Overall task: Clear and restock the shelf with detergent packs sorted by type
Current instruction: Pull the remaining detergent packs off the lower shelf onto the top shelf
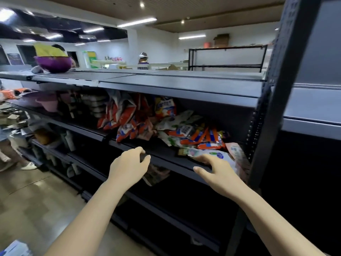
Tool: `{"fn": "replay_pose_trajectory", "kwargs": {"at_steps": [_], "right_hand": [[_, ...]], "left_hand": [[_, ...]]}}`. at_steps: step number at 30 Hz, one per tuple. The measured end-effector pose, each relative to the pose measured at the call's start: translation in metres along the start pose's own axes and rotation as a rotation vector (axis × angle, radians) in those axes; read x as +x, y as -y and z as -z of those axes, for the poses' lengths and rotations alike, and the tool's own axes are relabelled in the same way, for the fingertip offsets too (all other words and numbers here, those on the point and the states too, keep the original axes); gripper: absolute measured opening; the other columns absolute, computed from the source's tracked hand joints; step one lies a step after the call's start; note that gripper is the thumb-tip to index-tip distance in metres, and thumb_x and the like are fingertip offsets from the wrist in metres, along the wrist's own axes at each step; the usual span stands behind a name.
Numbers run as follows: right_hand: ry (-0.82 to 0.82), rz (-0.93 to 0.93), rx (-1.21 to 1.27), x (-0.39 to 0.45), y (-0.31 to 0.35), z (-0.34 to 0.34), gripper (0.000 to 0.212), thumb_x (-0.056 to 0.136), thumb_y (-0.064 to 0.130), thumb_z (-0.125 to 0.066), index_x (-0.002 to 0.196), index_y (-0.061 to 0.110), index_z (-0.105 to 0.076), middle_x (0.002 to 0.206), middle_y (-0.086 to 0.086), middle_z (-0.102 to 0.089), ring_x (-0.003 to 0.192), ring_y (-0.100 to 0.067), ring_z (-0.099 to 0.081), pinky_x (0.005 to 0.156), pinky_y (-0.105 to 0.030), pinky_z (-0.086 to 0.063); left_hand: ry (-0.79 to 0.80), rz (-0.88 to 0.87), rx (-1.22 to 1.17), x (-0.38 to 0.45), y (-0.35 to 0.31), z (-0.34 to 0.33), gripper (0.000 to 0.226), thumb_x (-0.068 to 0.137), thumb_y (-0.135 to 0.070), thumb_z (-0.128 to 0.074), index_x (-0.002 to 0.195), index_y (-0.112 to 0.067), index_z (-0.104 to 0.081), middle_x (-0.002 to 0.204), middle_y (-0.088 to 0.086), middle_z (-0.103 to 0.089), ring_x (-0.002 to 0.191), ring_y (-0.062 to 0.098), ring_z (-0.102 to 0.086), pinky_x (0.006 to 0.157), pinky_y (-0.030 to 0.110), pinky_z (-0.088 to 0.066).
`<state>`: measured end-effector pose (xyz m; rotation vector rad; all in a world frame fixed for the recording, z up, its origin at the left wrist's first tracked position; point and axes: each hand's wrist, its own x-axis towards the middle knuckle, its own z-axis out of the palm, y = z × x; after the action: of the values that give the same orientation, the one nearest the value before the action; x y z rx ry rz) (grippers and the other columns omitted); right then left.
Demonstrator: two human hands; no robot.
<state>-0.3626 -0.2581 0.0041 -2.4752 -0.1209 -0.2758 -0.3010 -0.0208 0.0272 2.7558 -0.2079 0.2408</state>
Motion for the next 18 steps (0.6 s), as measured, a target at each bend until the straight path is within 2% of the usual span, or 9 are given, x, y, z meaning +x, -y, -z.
{"fn": "replay_pose_trajectory", "kwargs": {"at_steps": [6, 11, 18], "right_hand": [[0.064, -0.031, 0.044, 0.094, 0.021, -0.052, 0.038, 0.094, 0.037, -0.054, 0.131, 0.026, -0.052, 0.133, 0.01, -0.054, 0.122, -0.008, -0.05, 0.1, -0.028, -0.042], [0.099, -0.045, 0.011, 0.164, 0.04, -0.081, 0.038, 0.095, 0.036, -0.053, 0.132, 0.025, -0.051, 0.135, 0.008, -0.054, 0.124, -0.011, -0.049, 0.095, -0.024, -0.04], [0.176, -0.122, 0.044, 0.233, 0.056, -0.106, 0.04, 0.094, 0.041, -0.054, 0.132, 0.03, -0.049, 0.136, 0.008, -0.051, 0.124, -0.012, -0.048, 0.099, -0.031, -0.044]], "left_hand": [[-0.025, 0.037, 0.001, 0.079, 0.064, 0.002, 0.033, 0.097, -0.045, -0.04, 0.12, -0.026, -0.054, 0.098, -0.007, -0.064, 0.081, 0.015, -0.061, 0.061, 0.024, -0.046], [-0.026, 0.077, -0.012, 0.139, 0.111, 0.003, 0.028, 0.097, -0.044, -0.042, 0.112, -0.025, -0.056, 0.09, -0.006, -0.064, 0.073, 0.013, -0.059, 0.056, 0.024, -0.045], [-0.029, 0.127, -0.109, 0.2, 0.162, -0.007, 0.03, 0.096, -0.044, -0.043, 0.116, -0.026, -0.055, 0.1, -0.005, -0.065, 0.08, 0.016, -0.061, 0.071, 0.034, -0.055]]}}
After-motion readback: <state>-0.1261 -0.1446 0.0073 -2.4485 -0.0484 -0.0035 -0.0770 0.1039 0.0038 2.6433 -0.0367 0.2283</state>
